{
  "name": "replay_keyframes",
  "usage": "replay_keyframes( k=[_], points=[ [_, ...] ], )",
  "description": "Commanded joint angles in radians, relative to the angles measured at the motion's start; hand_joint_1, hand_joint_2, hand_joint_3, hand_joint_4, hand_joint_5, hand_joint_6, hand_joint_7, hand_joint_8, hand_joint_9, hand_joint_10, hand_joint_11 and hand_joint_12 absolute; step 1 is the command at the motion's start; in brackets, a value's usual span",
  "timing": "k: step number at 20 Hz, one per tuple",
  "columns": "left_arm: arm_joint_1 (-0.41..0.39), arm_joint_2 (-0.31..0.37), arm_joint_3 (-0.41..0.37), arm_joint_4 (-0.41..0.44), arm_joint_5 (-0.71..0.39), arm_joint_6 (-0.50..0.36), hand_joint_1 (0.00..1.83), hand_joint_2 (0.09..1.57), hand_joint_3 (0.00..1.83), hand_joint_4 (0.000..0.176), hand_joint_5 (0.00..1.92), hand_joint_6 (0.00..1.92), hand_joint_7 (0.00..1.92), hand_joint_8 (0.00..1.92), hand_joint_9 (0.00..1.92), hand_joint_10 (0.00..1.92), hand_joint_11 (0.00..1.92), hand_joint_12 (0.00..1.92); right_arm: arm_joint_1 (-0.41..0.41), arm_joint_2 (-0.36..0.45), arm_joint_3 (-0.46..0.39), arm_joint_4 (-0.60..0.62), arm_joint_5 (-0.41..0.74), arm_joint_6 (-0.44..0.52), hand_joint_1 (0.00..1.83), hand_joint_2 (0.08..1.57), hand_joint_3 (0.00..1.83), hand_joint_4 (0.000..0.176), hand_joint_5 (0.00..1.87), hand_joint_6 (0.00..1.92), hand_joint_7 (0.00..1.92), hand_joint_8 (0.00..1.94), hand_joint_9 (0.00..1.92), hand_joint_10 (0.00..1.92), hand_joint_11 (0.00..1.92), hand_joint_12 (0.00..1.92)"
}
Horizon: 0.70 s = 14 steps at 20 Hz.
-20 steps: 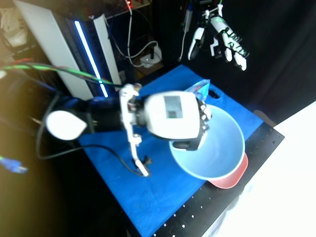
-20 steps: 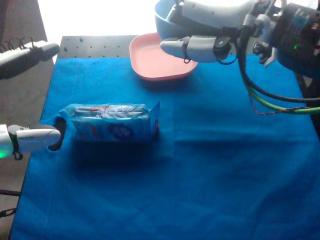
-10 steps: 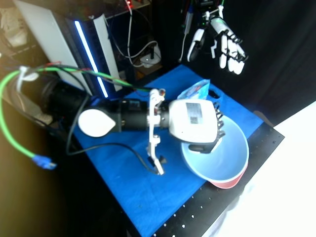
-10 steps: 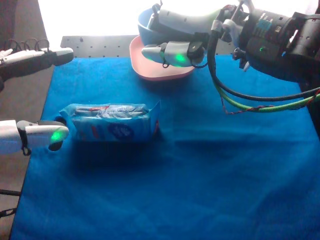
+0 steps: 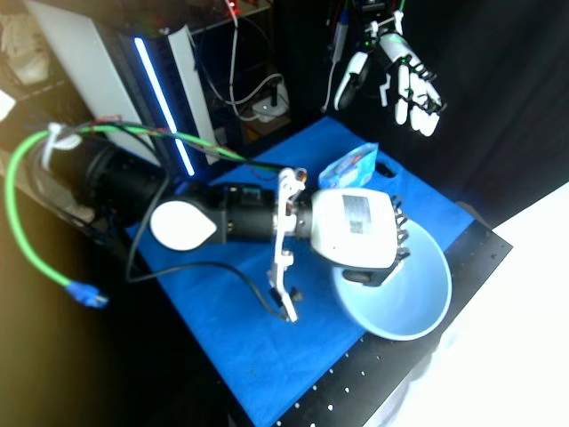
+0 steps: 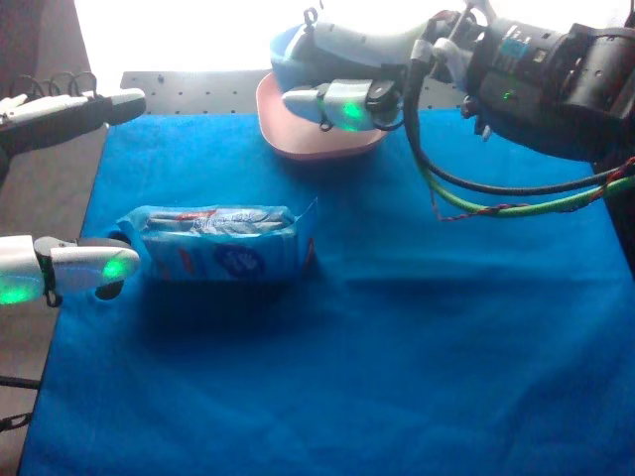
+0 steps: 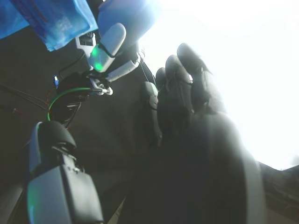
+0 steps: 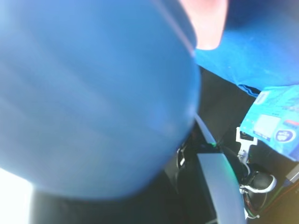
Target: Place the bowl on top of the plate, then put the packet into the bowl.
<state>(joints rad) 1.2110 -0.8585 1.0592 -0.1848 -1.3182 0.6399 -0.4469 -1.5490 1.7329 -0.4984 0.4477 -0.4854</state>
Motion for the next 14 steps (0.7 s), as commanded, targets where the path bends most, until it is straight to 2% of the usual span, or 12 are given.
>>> replay_keyframes(
  k=[1, 2, 3, 4, 6, 7, 9, 10, 11, 12, 13, 14],
  points=[
    [-0.011, -0.005, 0.006, -0.011, -0.122, -0.006, 0.75, 0.89, 0.00, 0.013, 0.36, 0.00, 0.31, 0.00, 0.31, 0.01, 0.01, 0.84, 0.018, -0.002, 0.004, 0.028, 0.099, -0.001, 0.21, 1.56, 0.00, 0.000, 0.77, 1.53, 0.97, 1.82, 1.08, 1.90, 1.16, 1.92],
    [-0.012, -0.006, 0.007, -0.011, -0.122, -0.007, 0.76, 0.90, 0.00, 0.024, 0.36, 0.00, 0.31, 0.00, 0.31, 0.00, 0.00, 0.84, 0.018, -0.006, 0.007, 0.028, 0.098, -0.001, 0.20, 1.55, 0.00, 0.000, 0.81, 1.34, 0.95, 1.66, 1.00, 1.80, 1.01, 1.92],
    [-0.012, -0.006, 0.007, -0.011, -0.122, -0.007, 0.76, 0.90, 0.00, 0.024, 0.36, 0.00, 0.31, 0.00, 0.31, 0.00, 0.00, 0.84, 0.018, -0.008, 0.007, 0.028, 0.098, -0.001, 0.20, 1.55, 0.00, 0.000, 0.81, 1.34, 0.95, 1.66, 1.00, 1.80, 1.01, 1.92],
    [-0.013, -0.006, 0.007, -0.011, -0.124, -0.007, 0.79, 0.90, 0.00, 0.015, 0.36, 0.00, 0.31, 0.00, 0.30, 0.00, 0.00, 0.84, 0.018, -0.011, 0.008, 0.027, 0.098, -0.001, 0.20, 1.54, 0.00, 0.000, 0.87, 1.16, 0.98, 1.47, 1.00, 1.65, 0.95, 1.85],
    [-0.013, -0.006, 0.007, -0.011, -0.126, -0.007, 0.80, 0.90, 0.00, 0.004, 0.36, 0.00, 0.30, 0.00, 0.30, 0.00, 0.00, 0.81, 0.017, -0.012, 0.009, 0.027, 0.097, -0.001, 0.21, 1.55, 0.00, 0.000, 0.81, 1.30, 0.95, 1.67, 1.01, 1.84, 1.07, 1.92],
    [-0.013, -0.007, 0.007, -0.010, -0.125, -0.007, 0.78, 0.90, 0.00, 0.000, 0.37, 0.00, 0.31, 0.00, 0.31, 0.00, 0.00, 0.66, 0.017, -0.012, 0.009, 0.026, 0.094, -0.001, 0.29, 1.56, 0.00, 0.000, 0.71, 1.33, 0.89, 1.72, 0.99, 1.88, 1.09, 1.92],
    [-0.014, -0.009, 0.006, -0.008, -0.122, -0.007, 0.81, 0.90, 0.00, 0.000, 0.36, 0.00, 0.30, 0.00, 0.29, 0.00, 0.00, 0.63, 0.017, -0.012, 0.010, 0.022, 0.090, -0.001, 0.27, 1.56, 0.00, 0.000, 0.69, 1.30, 0.86, 1.73, 0.96, 1.90, 1.06, 1.92],
    [-0.014, -0.011, 0.006, -0.004, -0.118, -0.007, 0.81, 0.90, 0.00, 0.000, 0.38, 0.00, 0.30, 0.00, 0.31, 0.00, 0.02, 0.68, 0.017, -0.012, 0.010, 0.020, 0.089, -0.001, 0.26, 1.56, 0.00, 0.000, 0.67, 1.18, 0.84, 1.60, 0.91, 1.80, 0.98, 1.92],
    [-0.016, -0.012, 0.006, 0.002, -0.108, -0.007, 0.85, 0.88, 0.00, 0.000, 0.38, 0.00, 0.30, 0.00, 0.30, 0.00, 0.03, 0.70, 0.017, -0.012, 0.010, 0.020, 0.089, -0.001, 0.18, 1.53, 0.00, 0.000, 0.67, 1.16, 0.82, 1.52, 0.88, 1.75, 0.91, 1.91],
    [-0.021, -0.014, 0.007, 0.010, -0.095, -0.007, 0.85, 0.87, 0.00, 0.000, 0.39, 0.00, 0.30, 0.00, 0.30, 0.00, 0.04, 0.70, 0.017, -0.012, 0.010, 0.019, 0.089, -0.001, 0.08, 1.51, 0.00, 0.000, 0.66, 0.99, 0.82, 1.30, 0.83, 1.57, 0.80, 1.81],
    [-0.032, -0.018, 0.010, 0.021, -0.076, -0.007, 0.85, 0.82, 0.00, 0.015, 0.38, 0.00, 0.30, 0.00, 0.28, 0.00, 0.01, 0.75, 0.017, -0.012, 0.010, 0.018, 0.088, -0.001, 0.02, 1.47, 0.00, 0.000, 0.63, 0.55, 0.82, 0.96, 0.81, 1.37, 0.75, 1.71],
    [-0.044, -0.025, 0.016, 0.030, -0.055, -0.007, 0.83, 0.78, 0.00, 0.100, 0.37, 0.00, 0.33, 0.00, 0.28, 0.00, 0.00, 0.79, 0.017, -0.012, 0.010, 0.018, 0.087, -0.001, 0.00, 1.39, 0.00, 0.000, 0.58, 0.07, 0.74, 0.55, 0.72, 1.11, 0.63, 1.58]
  ],
)
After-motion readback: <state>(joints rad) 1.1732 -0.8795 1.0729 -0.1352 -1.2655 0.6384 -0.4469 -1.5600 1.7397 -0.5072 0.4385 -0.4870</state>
